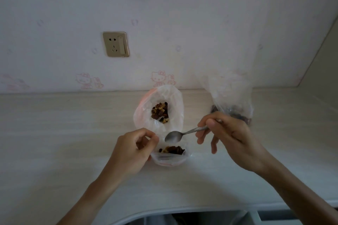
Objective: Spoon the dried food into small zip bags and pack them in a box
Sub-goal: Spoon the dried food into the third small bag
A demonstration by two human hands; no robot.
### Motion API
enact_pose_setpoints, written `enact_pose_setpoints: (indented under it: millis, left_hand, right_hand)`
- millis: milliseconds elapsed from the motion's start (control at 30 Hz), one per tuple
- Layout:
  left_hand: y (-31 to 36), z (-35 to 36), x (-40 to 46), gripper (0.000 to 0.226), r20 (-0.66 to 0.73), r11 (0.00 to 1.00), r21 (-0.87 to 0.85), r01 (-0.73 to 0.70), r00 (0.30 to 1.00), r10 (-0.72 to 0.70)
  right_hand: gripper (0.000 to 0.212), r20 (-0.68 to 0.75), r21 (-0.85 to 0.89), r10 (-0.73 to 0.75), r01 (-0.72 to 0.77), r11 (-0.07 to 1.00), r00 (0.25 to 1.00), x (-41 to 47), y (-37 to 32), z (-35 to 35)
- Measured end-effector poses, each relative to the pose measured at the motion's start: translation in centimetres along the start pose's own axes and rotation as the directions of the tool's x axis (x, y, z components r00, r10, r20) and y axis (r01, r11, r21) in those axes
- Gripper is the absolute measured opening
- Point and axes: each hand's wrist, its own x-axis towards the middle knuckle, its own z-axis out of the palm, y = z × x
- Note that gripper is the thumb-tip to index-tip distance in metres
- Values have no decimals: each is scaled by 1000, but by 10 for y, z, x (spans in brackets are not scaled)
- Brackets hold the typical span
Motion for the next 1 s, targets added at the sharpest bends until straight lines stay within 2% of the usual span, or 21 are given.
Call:
enact_pose_setpoints:
  millis: [100, 167, 267, 367, 433, 500, 567, 633, 733, 867, 1000]
  left_hand:
    - [-3, -4, 3, 17, 0, 1000, 12, -12, 1000, 12]
    - [-7, -10, 12, 25, -22, 999, 37, -27, 999, 28]
    - [-14, -20, 37, 31, -207, 990, 135, -37, 976, 64]
    - [-20, -24, 66, 39, -392, 990, 137, 31, 919, 25]
    - [-22, -22, 84, 62, -375, 978, 179, 111, 926, -36]
    - [-22, -16, 100, 81, -244, 949, 230, 217, 957, -159]
    - [-24, -9, 111, 65, -141, 930, 228, 289, 955, -262]
    - [-28, 0, 115, 37, -140, 925, 204, 322, 944, -298]
    - [-35, 7, 113, 14, -208, 937, 232, 262, 954, -215]
    - [-38, 9, 106, 17, -247, 984, 121, 128, 964, -95]
    - [-34, 12, 104, 17, -252, 996, 76, 45, 967, -25]
  right_hand:
    - [32, -109, 260, 149, -117, 959, 983, 12, 1, 0]
    - [30, -170, 357, 250, -177, 917, 953, 22, 3, 0]
    - [29, -237, 384, 367, -260, 886, 900, 40, 8, 3]
    - [28, -262, 367, 440, -333, 868, 859, 60, 14, 10]
    - [28, -253, 339, 459, -366, 867, 852, 72, 18, 18]
    - [29, -243, 322, 480, -397, 860, 843, 81, 22, 28]
    - [29, -239, 335, 511, -424, 842, 826, 88, 27, 37]
    - [30, -230, 357, 547, -453, 817, 805, 93, 33, 43]
    - [31, -203, 388, 580, -479, 788, 789, 96, 40, 48]
    - [32, -142, 434, 621, -515, 739, 771, 96, 47, 55]
    - [32, -177, 479, 654, -516, 710, 736, 98, 53, 63]
